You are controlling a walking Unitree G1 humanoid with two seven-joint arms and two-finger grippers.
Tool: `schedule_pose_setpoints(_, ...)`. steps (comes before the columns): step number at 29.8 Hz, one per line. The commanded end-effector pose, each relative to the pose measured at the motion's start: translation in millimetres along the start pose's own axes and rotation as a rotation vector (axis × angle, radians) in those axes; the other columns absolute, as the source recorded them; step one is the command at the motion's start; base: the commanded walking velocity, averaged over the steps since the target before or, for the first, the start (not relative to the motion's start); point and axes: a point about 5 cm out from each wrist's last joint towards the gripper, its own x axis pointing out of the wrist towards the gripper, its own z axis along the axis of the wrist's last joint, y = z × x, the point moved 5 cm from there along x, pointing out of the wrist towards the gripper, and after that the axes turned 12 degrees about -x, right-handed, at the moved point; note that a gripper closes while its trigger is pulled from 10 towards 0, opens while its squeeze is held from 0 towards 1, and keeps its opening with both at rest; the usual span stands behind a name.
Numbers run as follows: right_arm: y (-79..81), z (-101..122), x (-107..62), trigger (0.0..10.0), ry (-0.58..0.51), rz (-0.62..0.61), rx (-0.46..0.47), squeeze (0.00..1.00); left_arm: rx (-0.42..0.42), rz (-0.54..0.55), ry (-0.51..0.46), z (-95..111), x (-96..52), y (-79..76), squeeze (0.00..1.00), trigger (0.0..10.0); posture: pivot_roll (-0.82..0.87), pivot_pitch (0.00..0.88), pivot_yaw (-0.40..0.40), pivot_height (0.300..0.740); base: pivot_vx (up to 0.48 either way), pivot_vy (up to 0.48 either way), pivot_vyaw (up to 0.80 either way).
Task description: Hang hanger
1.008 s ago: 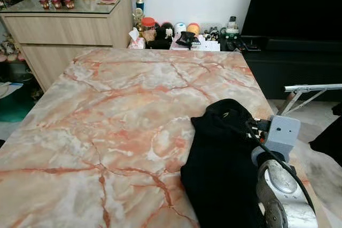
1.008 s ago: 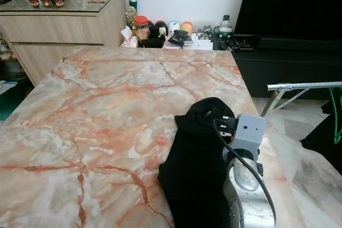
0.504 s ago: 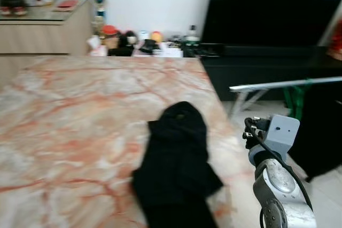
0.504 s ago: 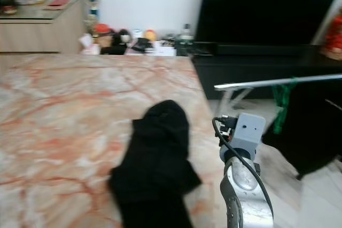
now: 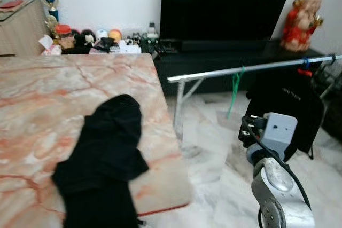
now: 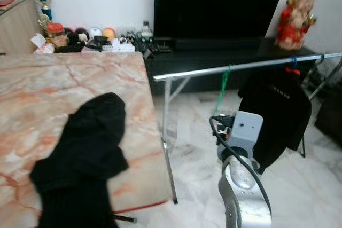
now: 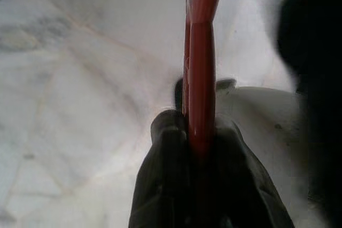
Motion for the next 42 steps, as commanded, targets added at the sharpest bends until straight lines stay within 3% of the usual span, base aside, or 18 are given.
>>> schedule_pose_setpoints(1,3.4,8,0.1,10.0,-0.022,0.009,0.008,0.0,0.002,-0.005,0.018,-6,-0.4,-0.9,0.0,10.0,0.04,0.012,-0.009,0.74,0.0,-0.48,0.0)
schedule_pose_setpoints(16,-0.5,-7,2.9,10.0,0.035,0.001,0.015,0.0,0.014,0.001,0.035,-10,-1.8,4.0,0.0,10.0,0.04,0.018,0.0,0.74,0.0,-0.48,0.0)
schedule_pose_setpoints(26,-17.3,-61,9.7,10.0,0.215,-0.008,0.081,0.0,0.055,-0.008,0.017,-4,-1.2,3.3,0.0,10.0,0.03,0.006,0.008,0.74,0.0,-0.467,0.0)
schedule_pose_setpoints(29,-18.2,-64,10.3,10.0,0.224,-0.004,0.08,0.0,0.058,-0.011,0.01,-2,-0.9,2.5,0.0,10.0,0.03,0.007,0.007,0.74,0.0,-0.349,0.0)
schedule_pose_setpoints(33,-25.3,-87,16.4,10.0,0.285,0.022,0.024,0.0,0.136,-0.047,-0.084,33,2.0,-5.3,0.0,10.0,0.03,0.0,0.008,0.74,0.0,0.0,0.0)
schedule_pose_setpoints(35,-27.8,-93,17.8,10.0,0.307,0.01,0.071,0.0,0.166,-0.055,-0.131,51,2.3,-7.7,0.0,10.0,0.03,0.0,0.008,0.74,0.0,0.0,0.0)
schedule_pose_setpoints(38,-28.4,-96,21.9,10.0,0.324,-0.004,0.155,0.0,0.262,-0.109,-0.305,109,-2.5,-23.3,0.0,10.0,0.03,0.0,0.008,0.74,0.0,0.0,0.0)
schedule_pose_setpoints(39,-28.4,-96,21.9,10.0,0.324,-0.004,0.155,0.0,0.262,-0.109,-0.305,109,-2.5,-23.3,0.0,10.0,0.03,0.0,0.008,0.74,0.0,0.0,0.0)
schedule_pose_setpoints(42,-20.9,-94,26.1,10.0,0.315,0.029,0.151,0.0,0.316,-0.201,-0.514,169,-19.7,-49.4,0.0,10.0,0.03,0.0,0.006,0.74,0.0,0.0,0.0)
